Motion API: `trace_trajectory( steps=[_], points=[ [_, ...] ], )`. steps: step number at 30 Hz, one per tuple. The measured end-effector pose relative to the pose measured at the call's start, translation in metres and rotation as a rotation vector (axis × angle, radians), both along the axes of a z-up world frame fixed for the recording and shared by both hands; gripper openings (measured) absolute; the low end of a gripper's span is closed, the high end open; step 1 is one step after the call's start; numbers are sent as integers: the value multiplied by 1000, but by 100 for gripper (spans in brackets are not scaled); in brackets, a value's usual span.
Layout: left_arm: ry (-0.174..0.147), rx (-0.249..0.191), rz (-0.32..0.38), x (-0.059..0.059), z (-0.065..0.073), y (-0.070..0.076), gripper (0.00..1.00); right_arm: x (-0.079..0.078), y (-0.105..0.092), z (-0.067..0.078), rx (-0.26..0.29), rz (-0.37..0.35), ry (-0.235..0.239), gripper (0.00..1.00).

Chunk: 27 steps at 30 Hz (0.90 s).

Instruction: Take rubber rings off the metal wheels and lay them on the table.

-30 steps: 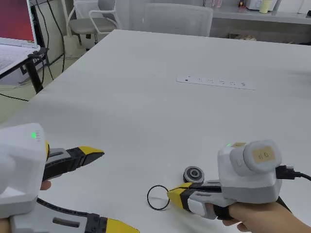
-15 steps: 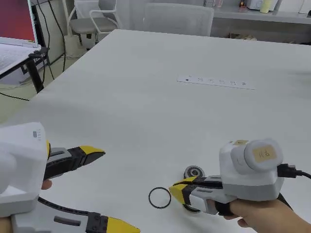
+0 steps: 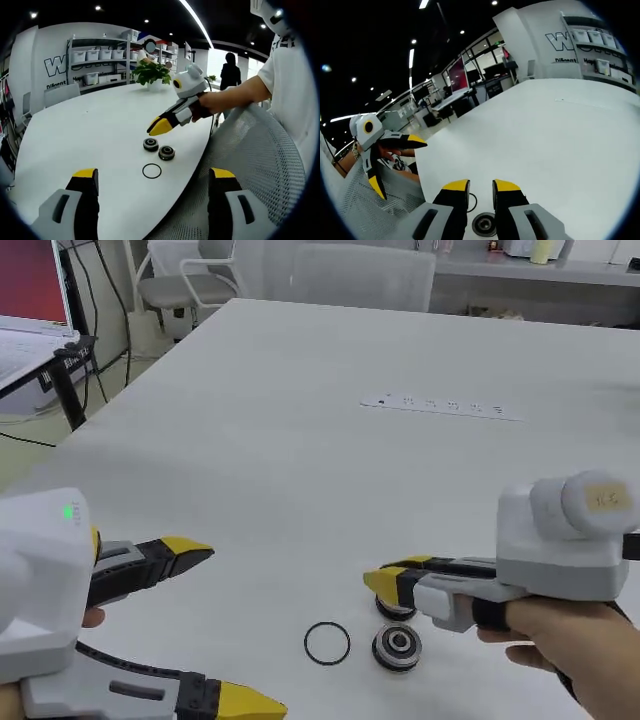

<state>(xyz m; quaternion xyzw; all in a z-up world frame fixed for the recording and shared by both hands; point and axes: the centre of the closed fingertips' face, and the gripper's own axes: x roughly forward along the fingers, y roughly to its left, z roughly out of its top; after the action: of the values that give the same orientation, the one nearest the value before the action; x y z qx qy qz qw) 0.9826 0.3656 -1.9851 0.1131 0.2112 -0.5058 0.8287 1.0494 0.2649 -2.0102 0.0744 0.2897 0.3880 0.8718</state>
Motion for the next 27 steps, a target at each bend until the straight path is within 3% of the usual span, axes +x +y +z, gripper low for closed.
trace_trajectory(
  steps=[7, 11, 12, 14, 17, 20, 27],
  points=[
    [-2, 0, -2, 0, 0, 0, 89, 2, -10, 22, 14, -2, -53, 17],
    [-4, 0, -9, -1, 1, -1, 89, -1, -13, 26, -25, 45, -94, 22],
    [-5, -5, -13, -1, 1, -2, 89, -4, -13, 26, -35, 59, -86, 23],
    [1, -30, -15, -2, 4, -4, 89, -8, -13, 26, -72, 104, -117, 23],
    [-15, -28, -46, -5, 7, -7, 89, -17, -14, 21, -140, 189, -141, 23],
    [-35, -58, -106, -12, 16, -14, 90, -23, -20, 11, -228, 276, -192, 24],
    [-73, -100, -135, -6, 42, -26, 91, -39, -39, -27, -331, 368, -102, 22]
  ],
)
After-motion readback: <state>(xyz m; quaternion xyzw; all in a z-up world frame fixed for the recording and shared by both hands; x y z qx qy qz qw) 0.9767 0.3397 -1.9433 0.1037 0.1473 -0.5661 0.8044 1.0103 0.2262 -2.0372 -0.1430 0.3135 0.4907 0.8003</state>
